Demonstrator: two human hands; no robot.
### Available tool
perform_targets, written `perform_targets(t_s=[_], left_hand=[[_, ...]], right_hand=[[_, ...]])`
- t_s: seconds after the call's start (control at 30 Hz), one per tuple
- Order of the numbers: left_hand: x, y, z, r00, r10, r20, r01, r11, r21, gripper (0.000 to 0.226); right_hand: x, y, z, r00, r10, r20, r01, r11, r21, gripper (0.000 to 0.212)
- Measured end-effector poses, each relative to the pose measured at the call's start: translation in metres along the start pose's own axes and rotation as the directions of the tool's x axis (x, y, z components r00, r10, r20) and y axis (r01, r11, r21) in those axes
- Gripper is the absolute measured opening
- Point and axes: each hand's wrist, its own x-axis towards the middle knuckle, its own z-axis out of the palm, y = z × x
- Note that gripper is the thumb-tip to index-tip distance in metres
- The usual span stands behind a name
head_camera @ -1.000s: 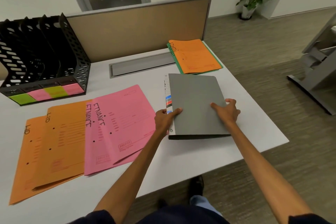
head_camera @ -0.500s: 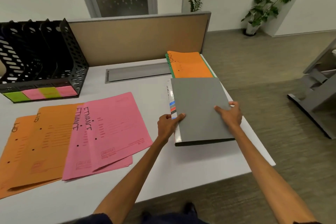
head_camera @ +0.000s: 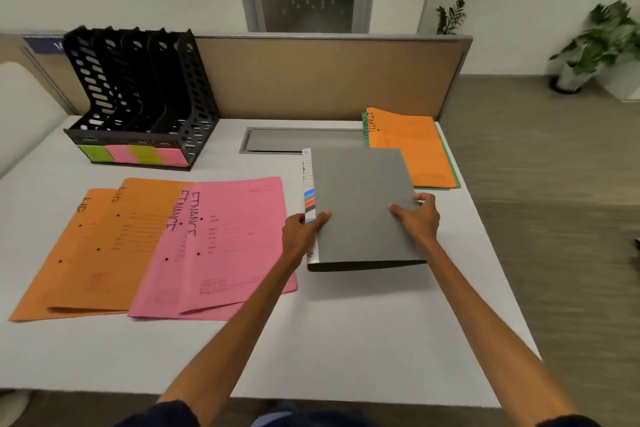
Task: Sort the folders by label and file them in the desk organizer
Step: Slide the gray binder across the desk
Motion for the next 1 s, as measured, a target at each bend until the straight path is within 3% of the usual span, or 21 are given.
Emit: perform_targets(t_s=[0.37, 0.6, 1.0], left_hand=[[0.064, -0.011, -0.056, 0.997, -0.063, -0.036, 0.064, 0.997, 0.041, 0.033], [0.108, 0.004, -0.077, 0.997, -0.008, 0.082, -0.001, 0.993, 0.116, 0.039], [0.155, 0.010, -0.078, 0.989, 0.021, 0.149, -0.058, 0.966, 0.252, 0.048]], right_hand=[[0.014, -0.019, 0.094, 0.996, -0.013, 0.083, 0.017, 0.999, -0.049, 0.059], [0.040, -0.043, 0.134, 0.996, -0.016, 0.084, 0.024, 0.996, -0.090, 0.054], [0.064, -0.047, 0.173, 0.991, -0.012, 0.131, 0.058, 0.937, -0.346, 0.050]])
